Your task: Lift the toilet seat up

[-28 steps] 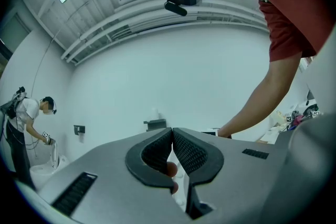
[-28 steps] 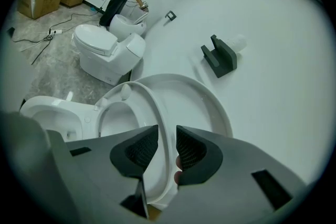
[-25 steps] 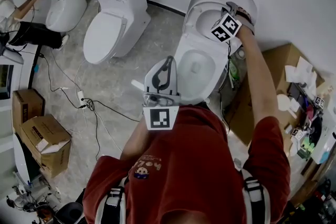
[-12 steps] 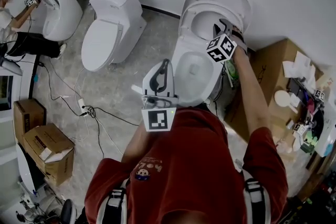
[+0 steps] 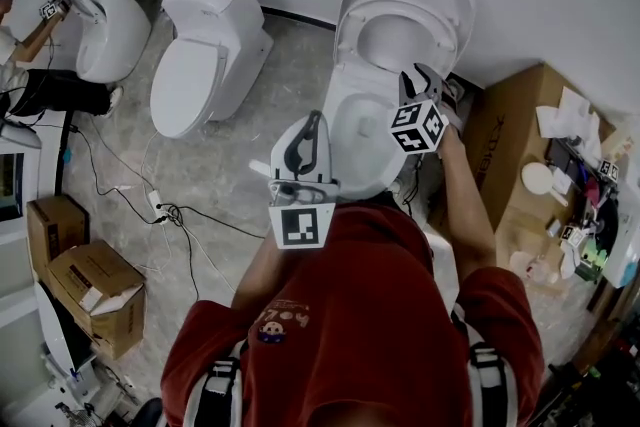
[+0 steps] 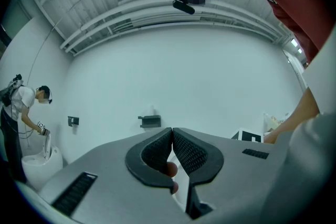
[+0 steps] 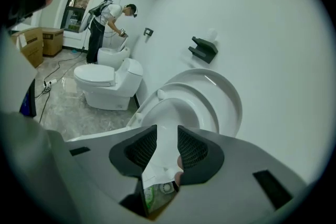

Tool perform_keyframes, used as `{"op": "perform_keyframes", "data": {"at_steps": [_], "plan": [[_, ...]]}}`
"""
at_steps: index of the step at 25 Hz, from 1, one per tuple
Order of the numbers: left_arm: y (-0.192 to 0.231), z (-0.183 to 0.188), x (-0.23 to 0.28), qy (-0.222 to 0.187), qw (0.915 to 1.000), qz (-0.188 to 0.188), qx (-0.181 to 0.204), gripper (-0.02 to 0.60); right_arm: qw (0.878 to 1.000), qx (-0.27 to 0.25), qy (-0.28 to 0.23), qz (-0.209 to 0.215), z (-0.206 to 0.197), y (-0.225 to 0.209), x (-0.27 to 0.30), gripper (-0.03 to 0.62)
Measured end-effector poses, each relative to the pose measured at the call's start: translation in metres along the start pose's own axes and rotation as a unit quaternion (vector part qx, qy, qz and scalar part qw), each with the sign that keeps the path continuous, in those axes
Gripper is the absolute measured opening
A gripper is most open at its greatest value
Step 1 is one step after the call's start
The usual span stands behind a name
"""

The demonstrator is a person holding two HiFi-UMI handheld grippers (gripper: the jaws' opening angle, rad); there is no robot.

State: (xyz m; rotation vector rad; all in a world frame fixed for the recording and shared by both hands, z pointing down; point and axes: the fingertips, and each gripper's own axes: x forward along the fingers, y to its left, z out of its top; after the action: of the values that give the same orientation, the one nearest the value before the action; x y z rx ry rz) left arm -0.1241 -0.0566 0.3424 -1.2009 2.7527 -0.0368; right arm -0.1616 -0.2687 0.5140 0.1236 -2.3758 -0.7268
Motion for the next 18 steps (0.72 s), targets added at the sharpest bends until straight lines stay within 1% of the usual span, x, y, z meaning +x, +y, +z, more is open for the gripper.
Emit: {"op": "perform_keyframes", "data": {"at_steps": [7,11,14,18], "plan": [[-0.009,-0.001,0.004,0.0,0.9999,-0.012,-0.005,0.018,0.996,0.085,-0.006,-0.002,-0.015,0.007,-0.038,0.107],[-0.016,-0.003,0.007,0.003,0.9996,-0.028,-0.008,0.018,0.991,0.137,-0.005,-0.003,-0.028,0.009,-0.058,0.107],[-0.023,-0.005,0.011,0.006,0.999,-0.04,-0.017,0.018,0.984,0.178,-0.009,-0.005,-0.035,0.01,-0.072,0.107],[-0.032,-0.005,0.019,0.004,0.9978,-0.061,-0.024,0.018,0.979,0.203,-0.02,-0.016,-0.036,0.01,-0.091,0.107]]}}
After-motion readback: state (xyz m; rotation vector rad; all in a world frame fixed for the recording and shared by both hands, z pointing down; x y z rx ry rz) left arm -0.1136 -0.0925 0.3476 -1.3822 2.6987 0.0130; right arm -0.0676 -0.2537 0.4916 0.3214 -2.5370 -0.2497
